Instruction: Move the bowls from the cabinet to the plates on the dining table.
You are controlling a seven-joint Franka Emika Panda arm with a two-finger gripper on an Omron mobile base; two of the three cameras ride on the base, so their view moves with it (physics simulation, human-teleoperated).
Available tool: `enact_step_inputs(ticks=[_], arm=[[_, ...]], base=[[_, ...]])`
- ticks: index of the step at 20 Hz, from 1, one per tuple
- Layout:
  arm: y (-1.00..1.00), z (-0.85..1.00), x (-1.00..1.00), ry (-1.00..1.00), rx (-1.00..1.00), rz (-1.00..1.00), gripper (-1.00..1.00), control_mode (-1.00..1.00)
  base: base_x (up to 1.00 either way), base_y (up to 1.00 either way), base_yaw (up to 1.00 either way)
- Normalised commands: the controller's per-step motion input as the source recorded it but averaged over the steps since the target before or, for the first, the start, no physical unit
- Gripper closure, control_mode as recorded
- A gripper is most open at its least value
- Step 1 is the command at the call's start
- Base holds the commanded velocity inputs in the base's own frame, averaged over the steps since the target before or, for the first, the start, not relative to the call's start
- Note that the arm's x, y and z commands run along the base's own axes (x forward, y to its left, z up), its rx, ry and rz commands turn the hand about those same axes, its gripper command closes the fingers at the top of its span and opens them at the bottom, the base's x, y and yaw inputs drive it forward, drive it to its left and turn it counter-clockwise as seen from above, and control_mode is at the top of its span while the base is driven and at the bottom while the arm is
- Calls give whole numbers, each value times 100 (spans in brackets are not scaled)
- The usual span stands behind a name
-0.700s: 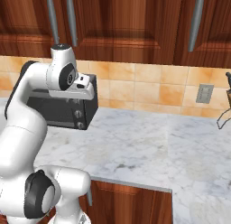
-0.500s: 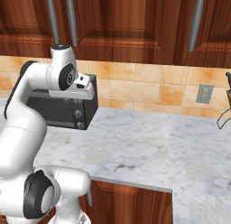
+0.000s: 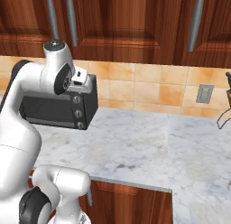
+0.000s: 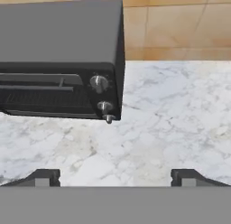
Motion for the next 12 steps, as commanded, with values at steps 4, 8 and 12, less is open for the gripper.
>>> enact_step_inputs(ticks=[4,8,12], arm=[[0,46,-1,-19,3,0,-100,-100],[0,52,0,-15,1,-5,-100,-100],[-2,54,0,-10,3,-6,-100,-100]], base=[[0,0,0],[0,0,0],[0,0,0]])
